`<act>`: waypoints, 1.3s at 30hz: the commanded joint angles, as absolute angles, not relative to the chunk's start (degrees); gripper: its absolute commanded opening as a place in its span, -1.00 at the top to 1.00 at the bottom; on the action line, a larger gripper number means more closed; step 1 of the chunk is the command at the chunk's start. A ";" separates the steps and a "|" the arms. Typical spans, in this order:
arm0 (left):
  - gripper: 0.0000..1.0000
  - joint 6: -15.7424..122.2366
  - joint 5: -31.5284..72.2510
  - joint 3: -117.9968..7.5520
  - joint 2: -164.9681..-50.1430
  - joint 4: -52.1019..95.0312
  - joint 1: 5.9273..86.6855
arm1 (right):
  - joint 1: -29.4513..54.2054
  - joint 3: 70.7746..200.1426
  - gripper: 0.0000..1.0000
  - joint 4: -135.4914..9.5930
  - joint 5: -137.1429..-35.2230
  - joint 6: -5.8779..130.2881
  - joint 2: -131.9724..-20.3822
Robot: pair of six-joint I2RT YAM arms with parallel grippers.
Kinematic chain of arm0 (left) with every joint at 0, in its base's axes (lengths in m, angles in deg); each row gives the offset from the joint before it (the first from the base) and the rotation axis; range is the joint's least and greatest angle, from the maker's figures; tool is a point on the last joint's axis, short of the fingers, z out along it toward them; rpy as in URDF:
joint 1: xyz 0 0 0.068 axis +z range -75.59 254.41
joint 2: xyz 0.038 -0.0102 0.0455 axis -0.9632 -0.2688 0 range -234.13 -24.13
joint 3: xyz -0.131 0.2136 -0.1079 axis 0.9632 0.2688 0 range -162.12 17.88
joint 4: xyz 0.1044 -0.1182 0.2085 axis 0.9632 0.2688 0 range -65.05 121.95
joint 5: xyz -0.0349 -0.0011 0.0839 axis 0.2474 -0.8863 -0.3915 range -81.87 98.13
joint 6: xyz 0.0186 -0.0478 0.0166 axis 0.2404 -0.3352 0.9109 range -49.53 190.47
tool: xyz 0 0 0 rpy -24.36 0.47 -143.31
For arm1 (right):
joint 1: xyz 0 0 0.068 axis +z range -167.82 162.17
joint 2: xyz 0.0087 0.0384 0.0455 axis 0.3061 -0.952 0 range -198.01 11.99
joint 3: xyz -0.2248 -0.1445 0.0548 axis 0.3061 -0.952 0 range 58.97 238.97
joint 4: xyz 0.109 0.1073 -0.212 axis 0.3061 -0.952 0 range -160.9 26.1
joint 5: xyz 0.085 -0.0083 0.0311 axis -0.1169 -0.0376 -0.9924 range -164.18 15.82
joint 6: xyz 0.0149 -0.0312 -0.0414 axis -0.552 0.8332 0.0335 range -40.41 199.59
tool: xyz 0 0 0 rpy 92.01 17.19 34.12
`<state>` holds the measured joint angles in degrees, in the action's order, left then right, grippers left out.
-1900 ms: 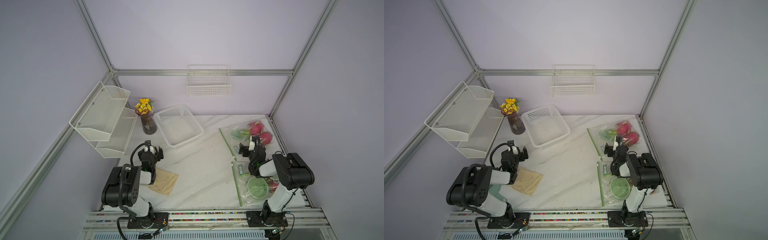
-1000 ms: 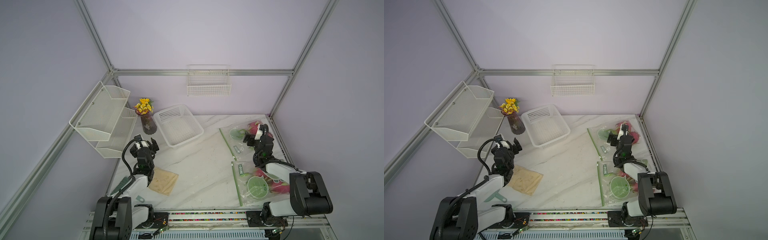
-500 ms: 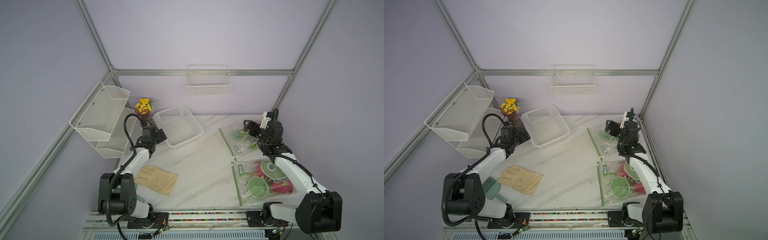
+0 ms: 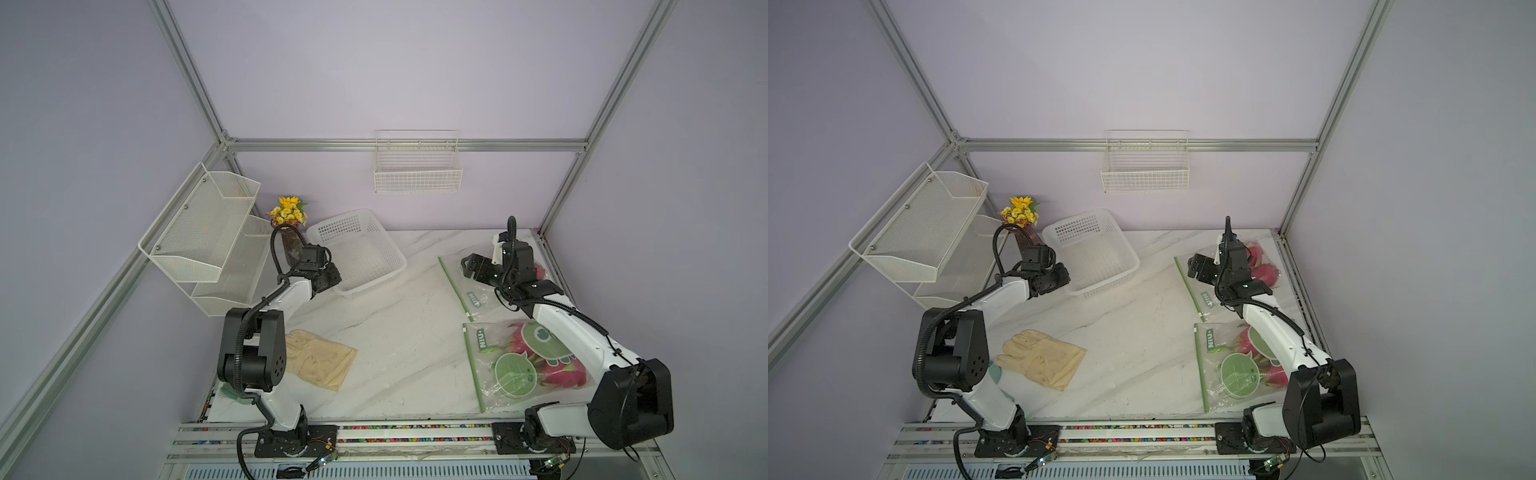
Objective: Open the zip-top bag and take out the dragon fruit
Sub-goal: Adjust the basket at the center of the board.
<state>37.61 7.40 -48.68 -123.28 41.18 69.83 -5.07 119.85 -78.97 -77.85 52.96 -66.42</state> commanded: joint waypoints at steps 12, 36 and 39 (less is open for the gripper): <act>0.88 47.42 9.24 -52.67 -124.30 44.71 69.81 | -3.59 123.06 -0.88 -83.59 -75.02 55.68 -66.86; 0.49 61.66 7.36 -68.54 -133.72 53.98 71.34 | 3.94 126.36 -0.70 -85.76 -61.56 59.31 -81.27; -0.02 59.91 10.01 -68.95 -131.95 54.53 71.25 | 5.35 128.17 -0.63 -85.96 -58.23 58.96 -86.28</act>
<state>59.51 9.45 -66.96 -133.84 53.37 70.96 4.17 125.95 -84.92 -64.14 59.23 -83.67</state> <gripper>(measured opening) 0.486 0.819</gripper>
